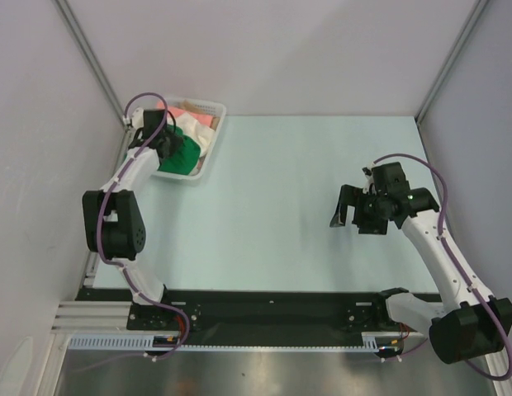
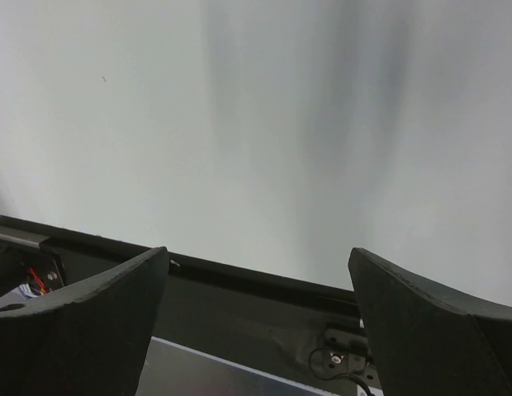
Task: Fold and stack the t-shirts
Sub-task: Grab the tshirt from the pile
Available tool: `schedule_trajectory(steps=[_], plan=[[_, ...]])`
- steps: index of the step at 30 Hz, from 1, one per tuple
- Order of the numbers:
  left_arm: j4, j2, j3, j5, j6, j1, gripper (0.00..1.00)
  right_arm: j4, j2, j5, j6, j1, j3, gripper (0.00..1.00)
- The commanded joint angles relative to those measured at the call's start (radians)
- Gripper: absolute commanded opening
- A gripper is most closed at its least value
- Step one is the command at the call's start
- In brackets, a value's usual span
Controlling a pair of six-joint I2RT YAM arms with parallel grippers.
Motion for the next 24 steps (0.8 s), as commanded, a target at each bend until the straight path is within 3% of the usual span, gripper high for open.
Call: schedule_trajectory(steps=[1,5,11,12,15,19,21,23,24], plan=[[0.013,-0.010,-0.001,-0.023,-0.042,0.006,0.40,0.019,0.004,-0.017,-0.004,-0.003,0.016,1.00],[-0.025,0.010,0.025,-0.021,-0.051,0.006,0.38,0.018,0.008,-0.017,-0.016,-0.004,0.018,1.00],[-0.036,0.009,0.014,0.014,-0.066,0.014,0.26,0.016,0.013,-0.016,-0.028,-0.007,0.019,1.00],[-0.045,-0.005,0.005,0.010,-0.074,0.012,0.27,0.015,0.013,-0.016,-0.030,-0.007,0.019,1.00],[0.003,-0.069,-0.088,0.008,-0.100,0.012,0.43,0.019,0.011,-0.011,-0.030,-0.009,0.016,1.00],[0.024,-0.088,-0.127,0.027,-0.114,0.012,0.54,0.023,0.017,-0.026,-0.028,-0.011,0.015,1.00],[0.046,-0.087,-0.130,0.043,-0.108,0.012,0.56,0.024,0.017,-0.025,-0.028,-0.011,0.016,1.00],[0.047,-0.061,-0.115,0.051,-0.102,0.012,0.47,0.023,0.016,-0.025,-0.028,-0.011,0.021,1.00],[0.039,-0.053,-0.093,0.056,-0.102,0.012,0.34,0.023,0.014,-0.025,-0.025,-0.011,0.021,1.00]])
